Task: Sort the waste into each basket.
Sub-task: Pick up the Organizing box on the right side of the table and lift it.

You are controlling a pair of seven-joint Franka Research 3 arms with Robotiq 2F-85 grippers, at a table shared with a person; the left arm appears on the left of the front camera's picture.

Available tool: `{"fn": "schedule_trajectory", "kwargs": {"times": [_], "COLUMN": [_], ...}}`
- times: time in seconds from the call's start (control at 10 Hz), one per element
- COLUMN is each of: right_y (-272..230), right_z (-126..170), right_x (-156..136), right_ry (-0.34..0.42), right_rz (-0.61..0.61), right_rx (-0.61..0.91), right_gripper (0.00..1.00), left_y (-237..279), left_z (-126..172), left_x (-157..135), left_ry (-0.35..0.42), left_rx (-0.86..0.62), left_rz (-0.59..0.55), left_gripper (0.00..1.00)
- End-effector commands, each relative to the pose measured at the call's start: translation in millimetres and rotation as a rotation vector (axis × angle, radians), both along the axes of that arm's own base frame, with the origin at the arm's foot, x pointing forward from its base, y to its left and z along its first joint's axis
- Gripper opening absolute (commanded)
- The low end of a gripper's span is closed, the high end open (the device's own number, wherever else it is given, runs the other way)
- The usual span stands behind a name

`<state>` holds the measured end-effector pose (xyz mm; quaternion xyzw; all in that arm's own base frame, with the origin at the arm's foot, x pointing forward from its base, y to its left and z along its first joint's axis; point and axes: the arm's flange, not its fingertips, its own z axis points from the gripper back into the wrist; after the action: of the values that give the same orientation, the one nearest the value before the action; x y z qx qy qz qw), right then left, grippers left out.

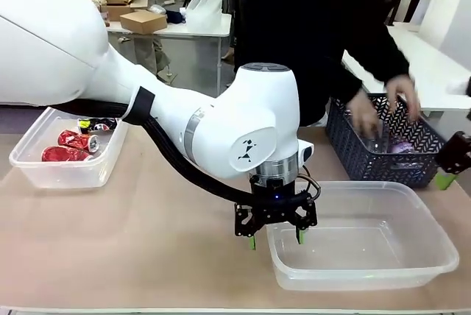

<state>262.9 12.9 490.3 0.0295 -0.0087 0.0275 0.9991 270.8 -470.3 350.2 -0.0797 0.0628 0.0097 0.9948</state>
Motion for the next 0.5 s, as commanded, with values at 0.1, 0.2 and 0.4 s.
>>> {"fn": "schedule_trajectory", "kwargs": {"times": [0.1,0.2,0.4], "right_y": [11,14,17], "right_z": [-101,-117,-32], "right_x": [-44,-53,10], "right_ry": [0.12,0.174,0.136], "right_rz": [0.075,0.076,0.053], "right_rx": [-0.044,-0.074,-0.04], "right_gripper": [1.0,1.0,1.0], "left_y": [2,2,1], "left_z": [3,3,2], "left_x": [-1,-1,0], "left_ry": [-0.013,-0.013,-0.003], "left_rx": [0.012,0.006,0.011], "left_rz": [0.04,0.046,0.043], "left_gripper": [1.0,1.0,1.0]}}
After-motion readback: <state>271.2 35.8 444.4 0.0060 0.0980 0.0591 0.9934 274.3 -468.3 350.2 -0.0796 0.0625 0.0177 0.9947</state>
